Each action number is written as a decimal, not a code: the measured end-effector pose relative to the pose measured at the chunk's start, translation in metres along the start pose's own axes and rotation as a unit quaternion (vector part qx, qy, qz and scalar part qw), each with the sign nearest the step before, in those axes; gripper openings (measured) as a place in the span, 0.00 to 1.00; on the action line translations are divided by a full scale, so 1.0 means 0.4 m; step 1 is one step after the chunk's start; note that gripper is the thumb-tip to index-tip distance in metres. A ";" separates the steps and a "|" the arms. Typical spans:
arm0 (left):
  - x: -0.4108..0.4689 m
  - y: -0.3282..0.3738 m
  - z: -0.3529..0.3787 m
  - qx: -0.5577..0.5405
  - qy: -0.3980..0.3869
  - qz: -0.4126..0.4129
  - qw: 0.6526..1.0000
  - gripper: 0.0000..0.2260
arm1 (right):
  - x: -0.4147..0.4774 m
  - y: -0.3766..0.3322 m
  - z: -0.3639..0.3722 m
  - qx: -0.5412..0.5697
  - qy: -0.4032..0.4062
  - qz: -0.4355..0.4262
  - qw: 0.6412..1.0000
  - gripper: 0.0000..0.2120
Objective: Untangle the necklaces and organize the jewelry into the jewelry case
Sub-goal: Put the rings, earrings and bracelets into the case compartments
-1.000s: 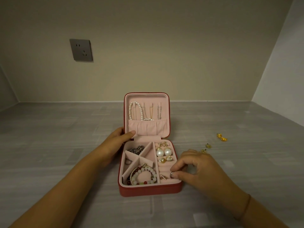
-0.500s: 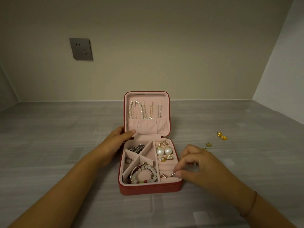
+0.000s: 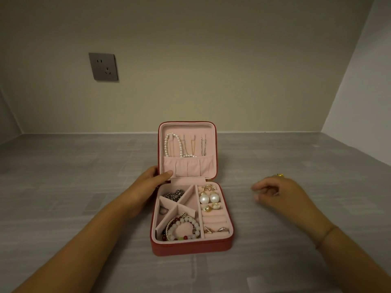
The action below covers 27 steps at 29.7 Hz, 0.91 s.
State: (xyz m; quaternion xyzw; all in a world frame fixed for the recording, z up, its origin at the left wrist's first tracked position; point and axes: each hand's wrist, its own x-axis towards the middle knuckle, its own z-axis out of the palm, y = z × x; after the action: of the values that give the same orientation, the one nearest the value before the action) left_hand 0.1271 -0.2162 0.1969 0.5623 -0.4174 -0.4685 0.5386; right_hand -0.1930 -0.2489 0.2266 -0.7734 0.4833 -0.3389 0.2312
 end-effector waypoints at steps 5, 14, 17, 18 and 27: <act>0.004 -0.002 0.000 0.002 -0.002 0.000 1.000 0.19 | 0.029 0.078 0.009 -0.106 -0.006 0.010 0.994 0.11; 0.005 -0.003 -0.003 -0.002 -0.008 0.002 1.000 0.18 | 0.042 0.078 0.046 -0.275 0.013 -0.028 0.961 0.06; 0.005 -0.002 -0.005 -0.003 -0.010 0.003 1.000 0.20 | 0.045 0.080 0.046 -0.284 0.052 -0.015 0.957 0.08; 0.006 -0.002 -0.004 -0.004 -0.011 0.003 1.000 0.20 | 0.046 0.085 0.046 -0.291 0.050 -0.003 0.956 0.08; 0.004 -0.002 -0.002 0.000 -0.009 0.010 1.000 0.19 | 0.031 0.081 0.023 -0.340 0.021 0.066 0.938 0.11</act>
State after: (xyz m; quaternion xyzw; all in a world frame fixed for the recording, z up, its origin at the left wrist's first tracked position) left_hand 0.1280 -0.2174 0.1962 0.5542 -0.4276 -0.4682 0.5393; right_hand -0.2014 -0.2738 0.2021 -0.7651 0.6242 -0.1543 -0.0340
